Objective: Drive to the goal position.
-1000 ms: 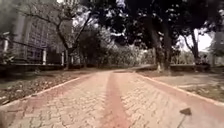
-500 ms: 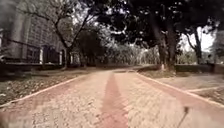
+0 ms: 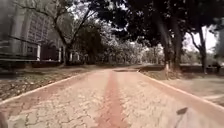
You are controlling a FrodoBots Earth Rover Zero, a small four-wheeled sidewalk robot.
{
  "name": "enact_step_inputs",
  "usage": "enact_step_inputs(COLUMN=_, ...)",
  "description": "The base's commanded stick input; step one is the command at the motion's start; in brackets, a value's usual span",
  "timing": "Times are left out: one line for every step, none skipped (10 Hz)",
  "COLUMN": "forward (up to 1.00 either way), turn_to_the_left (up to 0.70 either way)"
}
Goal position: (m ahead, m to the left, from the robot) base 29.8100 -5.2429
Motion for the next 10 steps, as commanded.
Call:
enact_step_inputs(forward=0.85, turn_to_the_left=0.0)
enact_step_inputs(forward=0.85, turn_to_the_left=0.0)
enact_step_inputs(forward=0.85, turn_to_the_left=0.0)
enact_step_inputs(forward=0.85, turn_to_the_left=0.0)
enact_step_inputs(forward=0.85, turn_to_the_left=0.0)
enact_step_inputs(forward=0.85, turn_to_the_left=0.0)
enact_step_inputs(forward=0.85, turn_to_the_left=0.0)
enact_step_inputs(forward=0.85, turn_to_the_left=0.0)
enact_step_inputs(forward=0.85, turn_to_the_left=0.0)
enact_step_inputs(forward=0.85, turn_to_the_left=0.0)
